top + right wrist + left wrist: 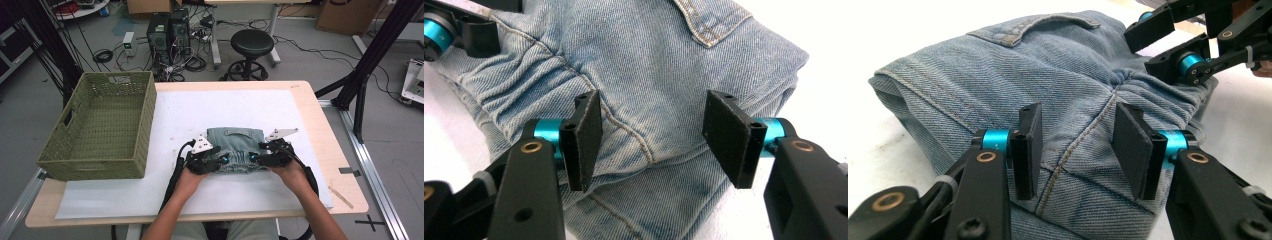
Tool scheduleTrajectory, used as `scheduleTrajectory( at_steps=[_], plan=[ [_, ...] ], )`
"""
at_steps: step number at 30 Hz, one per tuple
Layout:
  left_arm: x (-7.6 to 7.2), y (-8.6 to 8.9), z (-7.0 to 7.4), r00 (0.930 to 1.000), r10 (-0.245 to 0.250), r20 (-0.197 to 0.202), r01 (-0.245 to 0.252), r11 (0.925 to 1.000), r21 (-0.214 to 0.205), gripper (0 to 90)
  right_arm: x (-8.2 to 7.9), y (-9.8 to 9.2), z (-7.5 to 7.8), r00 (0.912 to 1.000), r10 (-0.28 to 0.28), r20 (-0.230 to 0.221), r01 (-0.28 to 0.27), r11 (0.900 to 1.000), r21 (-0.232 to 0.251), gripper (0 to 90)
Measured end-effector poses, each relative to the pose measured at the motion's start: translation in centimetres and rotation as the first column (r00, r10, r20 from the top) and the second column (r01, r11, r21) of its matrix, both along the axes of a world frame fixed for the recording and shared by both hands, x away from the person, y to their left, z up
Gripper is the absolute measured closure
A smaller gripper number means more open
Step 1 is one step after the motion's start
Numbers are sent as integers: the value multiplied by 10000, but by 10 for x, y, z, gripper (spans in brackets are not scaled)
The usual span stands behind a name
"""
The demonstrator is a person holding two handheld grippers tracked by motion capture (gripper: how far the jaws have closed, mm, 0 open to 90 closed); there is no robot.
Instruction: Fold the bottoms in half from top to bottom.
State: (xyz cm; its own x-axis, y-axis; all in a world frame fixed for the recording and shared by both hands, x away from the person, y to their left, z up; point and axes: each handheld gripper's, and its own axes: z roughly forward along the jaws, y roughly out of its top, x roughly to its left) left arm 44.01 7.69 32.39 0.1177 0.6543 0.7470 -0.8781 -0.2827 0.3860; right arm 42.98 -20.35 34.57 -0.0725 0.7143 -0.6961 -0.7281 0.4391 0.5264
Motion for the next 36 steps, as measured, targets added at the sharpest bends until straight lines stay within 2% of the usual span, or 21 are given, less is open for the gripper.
scheduleTrajectory(
  at_steps=[4, 7, 11, 15, 21, 25, 31, 36],
  plan=[
    [-1, 1, 0, 9998, -186, 23, 186, 9998, -36, 547, -1, -3, 2, 9993, 293, -228, -292, 9996, 55, 403],
    [-6, 5, 1, 9979, -602, 256, 612, 9972, -432, 503, -5, -8, 0, 9977, 661, -142, -658, 9976, 196, 362],
    [-14, 12, 2, 9932, -803, 840, 874, 9926, -839, 413, -15, -17, -6, 9932, 1057, 486, -1071, 9939, 271, 310],
    [-25, 21, 4, 9864, -1193, 1129, 1338, 9824, -1304, 290, -25, -27, -12, 9869, 1314, 934, -1350, 9903, 337, 287],
    [-33, 31, 3, 9815, -1399, 1307, 1550, 9813, -1142, 245, -32, -39, -18, 9808, 1339, 1414, -1415, 9889, 451, 263],
    [-38, 36, 1, 9787, -1398, 1502, 1572, 9813, -1110, 246, -35, -44, -18, 9829, 1256, 1348, -1333, 9898, 500, 261],
    [-40, 42, -1, 9746, -1322, 1806, 1519, 9834, -997, 248, -40, -50, -18, 9791, 1362, 1507, -1454, 9880, 517, 257],
    [-41, 46, -2, 9762, -1309, 1730, 1511, 9825, -1092, 245, -39, -51, -17, 9807, 1306, 1455, -1399, 9886, 558, 257]
  ],
)
